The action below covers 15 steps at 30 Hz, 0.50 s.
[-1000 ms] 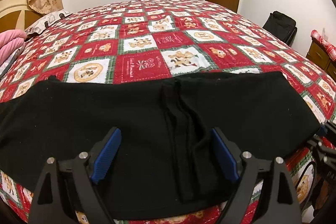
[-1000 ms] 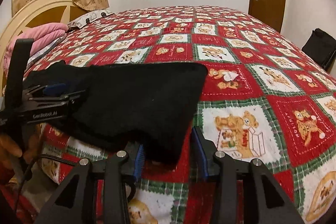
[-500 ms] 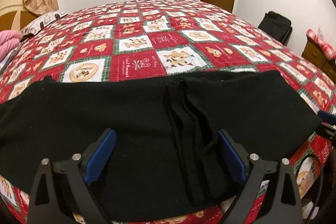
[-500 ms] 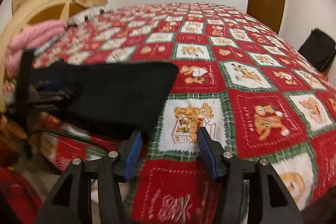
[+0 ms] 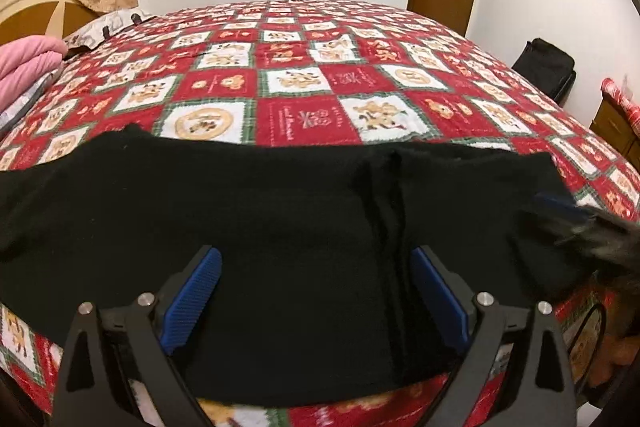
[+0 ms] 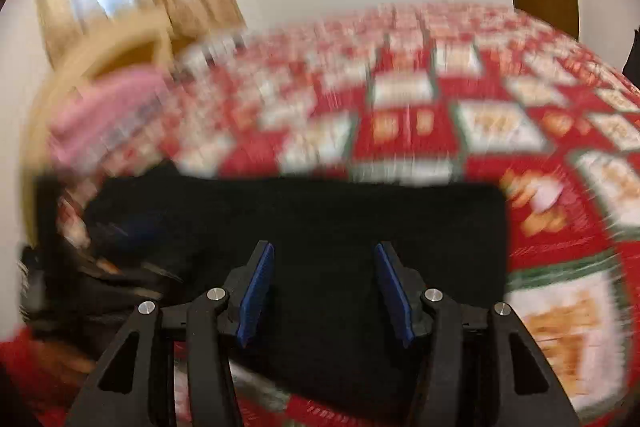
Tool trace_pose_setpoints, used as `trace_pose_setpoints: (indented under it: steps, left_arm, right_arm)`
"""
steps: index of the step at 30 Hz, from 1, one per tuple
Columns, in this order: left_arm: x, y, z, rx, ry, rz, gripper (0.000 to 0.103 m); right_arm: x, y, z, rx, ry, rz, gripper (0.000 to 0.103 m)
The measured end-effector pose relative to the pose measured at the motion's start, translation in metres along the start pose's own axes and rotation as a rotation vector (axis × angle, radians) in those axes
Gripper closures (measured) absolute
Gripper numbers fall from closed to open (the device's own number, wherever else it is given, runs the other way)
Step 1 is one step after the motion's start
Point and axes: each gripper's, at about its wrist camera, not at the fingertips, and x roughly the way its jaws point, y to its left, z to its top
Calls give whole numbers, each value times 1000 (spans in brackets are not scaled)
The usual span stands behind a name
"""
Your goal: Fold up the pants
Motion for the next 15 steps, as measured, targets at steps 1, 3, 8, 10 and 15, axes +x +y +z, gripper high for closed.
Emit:
trace_pose_setpoints:
  steps: [1, 3, 8, 10, 15]
  left_arm:
    - [-1, 0, -2, 7, -2, 1, 4]
    - [-5, 2, -5, 14, -12, 3, 4]
    - [-7, 4, -8, 3, -23, -7, 4]
    - [-7, 3, -8, 13, -24, -5, 4]
    - [-12, 18, -8, 18, -25, 28, 4]
  right_arm:
    - [3, 6, -2, -30, -20, -34, 49]
    - [-1, 15, 3, -56, -23, -50, 49]
    - [-7, 44, 26, -141, -76, 42, 87]
    - [11, 57, 34, -168, -47, 67, 90]
    - [62, 72, 34, -118, 24, 115, 90]
